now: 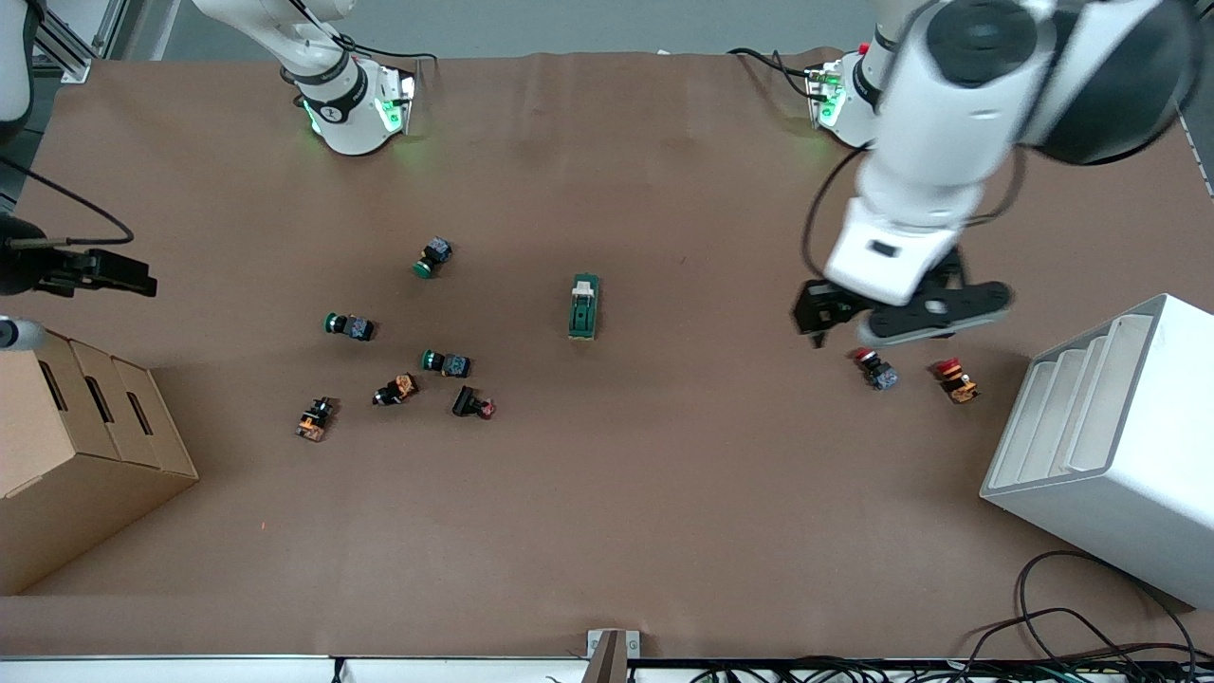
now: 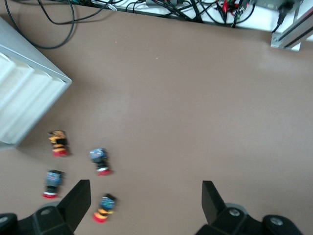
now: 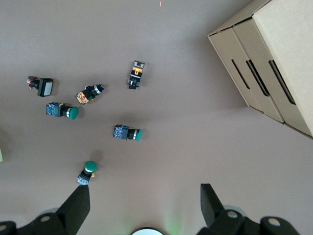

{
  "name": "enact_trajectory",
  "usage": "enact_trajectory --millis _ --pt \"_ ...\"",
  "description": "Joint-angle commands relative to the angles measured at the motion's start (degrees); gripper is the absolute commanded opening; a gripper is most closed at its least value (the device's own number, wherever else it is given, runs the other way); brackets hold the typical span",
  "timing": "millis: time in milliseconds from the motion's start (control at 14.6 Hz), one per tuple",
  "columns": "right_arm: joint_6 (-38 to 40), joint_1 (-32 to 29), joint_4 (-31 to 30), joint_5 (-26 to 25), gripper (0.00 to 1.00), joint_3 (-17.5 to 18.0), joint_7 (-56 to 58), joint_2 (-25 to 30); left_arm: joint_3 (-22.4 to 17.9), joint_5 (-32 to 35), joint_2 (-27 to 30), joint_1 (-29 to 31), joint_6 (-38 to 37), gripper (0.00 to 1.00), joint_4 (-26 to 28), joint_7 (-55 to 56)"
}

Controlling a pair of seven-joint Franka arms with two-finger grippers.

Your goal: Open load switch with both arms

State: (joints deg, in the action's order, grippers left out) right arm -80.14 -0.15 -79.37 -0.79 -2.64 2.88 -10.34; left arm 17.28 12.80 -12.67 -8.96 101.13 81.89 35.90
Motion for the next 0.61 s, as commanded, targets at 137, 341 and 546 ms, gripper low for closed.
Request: enact_trajectory --millis 137,341,546 --pt "-4.33 0.32 -13.97 -1.06 1.0 0.36 0.55 12.44 -5.41 -6.83 5.98 3.68 -5.23 1.0 0.99 -15.22" --pt "-2.66 0.32 -14.67 -1.06 1.0 0.36 0.55 15.51 -5.68 -6.91 8.18 6.67 -9.19 1.0 0.99 -21.19" --pt "-1.78 0.24 -14.59 -0.97 1.0 0.18 0.37 16.75 -8.92 -9.18 9.67 7.21 -11.83 1.0 1.34 -27.62"
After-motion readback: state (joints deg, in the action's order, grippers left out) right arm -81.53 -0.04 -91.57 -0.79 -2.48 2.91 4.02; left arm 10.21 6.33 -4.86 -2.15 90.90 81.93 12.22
